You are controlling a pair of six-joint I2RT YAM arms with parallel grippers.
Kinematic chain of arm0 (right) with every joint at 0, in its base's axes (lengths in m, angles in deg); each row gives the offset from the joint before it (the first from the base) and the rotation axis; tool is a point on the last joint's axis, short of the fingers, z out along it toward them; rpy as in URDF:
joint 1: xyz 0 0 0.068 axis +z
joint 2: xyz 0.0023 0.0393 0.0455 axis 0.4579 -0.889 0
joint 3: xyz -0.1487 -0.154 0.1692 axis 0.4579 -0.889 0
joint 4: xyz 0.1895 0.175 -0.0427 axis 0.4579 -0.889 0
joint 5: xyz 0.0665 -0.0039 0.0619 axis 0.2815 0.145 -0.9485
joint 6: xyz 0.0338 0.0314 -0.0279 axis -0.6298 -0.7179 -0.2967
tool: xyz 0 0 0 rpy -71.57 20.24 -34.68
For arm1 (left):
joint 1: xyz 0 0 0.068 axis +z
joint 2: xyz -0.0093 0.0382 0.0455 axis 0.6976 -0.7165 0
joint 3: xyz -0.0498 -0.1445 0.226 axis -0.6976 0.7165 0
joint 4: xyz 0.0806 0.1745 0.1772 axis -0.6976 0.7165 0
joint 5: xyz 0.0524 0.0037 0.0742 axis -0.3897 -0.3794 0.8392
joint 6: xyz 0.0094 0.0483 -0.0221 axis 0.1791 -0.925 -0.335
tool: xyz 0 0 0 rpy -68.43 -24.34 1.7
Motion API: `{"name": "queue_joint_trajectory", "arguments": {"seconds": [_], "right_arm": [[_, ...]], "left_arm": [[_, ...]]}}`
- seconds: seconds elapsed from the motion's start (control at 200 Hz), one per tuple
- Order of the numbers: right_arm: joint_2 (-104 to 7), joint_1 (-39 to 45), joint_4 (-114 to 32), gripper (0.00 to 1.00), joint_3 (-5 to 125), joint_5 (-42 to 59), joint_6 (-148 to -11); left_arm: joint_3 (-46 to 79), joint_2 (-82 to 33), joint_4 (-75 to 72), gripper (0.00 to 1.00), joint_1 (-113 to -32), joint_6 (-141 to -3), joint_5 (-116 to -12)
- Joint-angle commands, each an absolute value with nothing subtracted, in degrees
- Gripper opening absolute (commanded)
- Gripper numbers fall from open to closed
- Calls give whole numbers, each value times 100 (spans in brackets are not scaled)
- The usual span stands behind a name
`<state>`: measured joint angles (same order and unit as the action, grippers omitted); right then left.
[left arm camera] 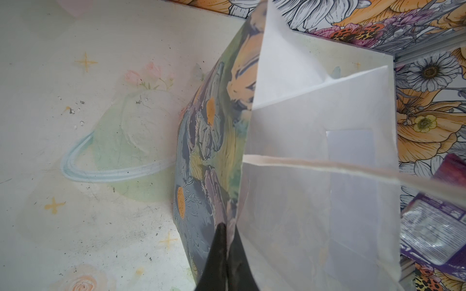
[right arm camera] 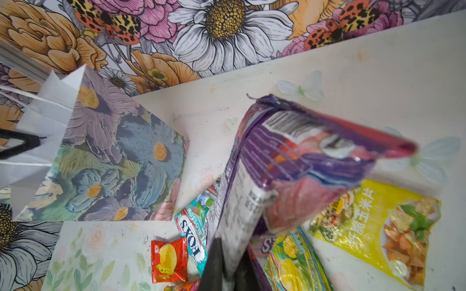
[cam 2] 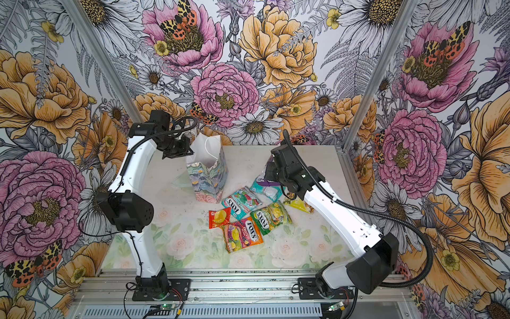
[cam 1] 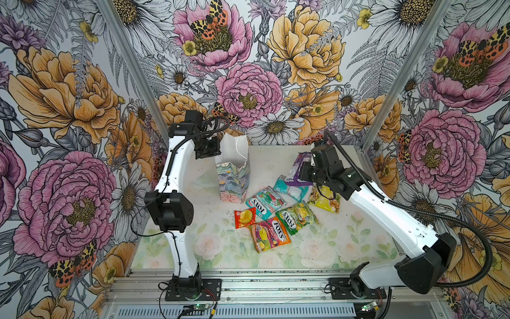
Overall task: Place the snacks into the paper bag
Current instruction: Place the snack in the paper bag.
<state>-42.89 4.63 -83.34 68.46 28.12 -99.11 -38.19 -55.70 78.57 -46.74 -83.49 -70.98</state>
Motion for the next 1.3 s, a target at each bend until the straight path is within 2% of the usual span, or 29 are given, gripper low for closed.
{"name": "queue_joint_trajectory", "arguments": {"seconds": [0.0, 0.3, 1.071, 1.291], "right_arm": [[-4684, 503, -7722, 0, 7694, 2689, -9528], [-6025, 514, -7731, 0, 9610, 2550, -9044], [-9031, 786, -7724, 0, 14298, 1971, -8934], [-9429, 961, -7405, 0, 14678, 1916, -8962]], "left_arm": [[-3819, -5584, 7839, 0, -4723, -8470, -7352], [-3806, -5555, 7839, 0, -4722, -8485, -7368], [-3790, -5518, 7838, 0, -4758, -8494, -7478], [-3775, -5531, 7842, 0, -4805, -8503, -7505]]}}
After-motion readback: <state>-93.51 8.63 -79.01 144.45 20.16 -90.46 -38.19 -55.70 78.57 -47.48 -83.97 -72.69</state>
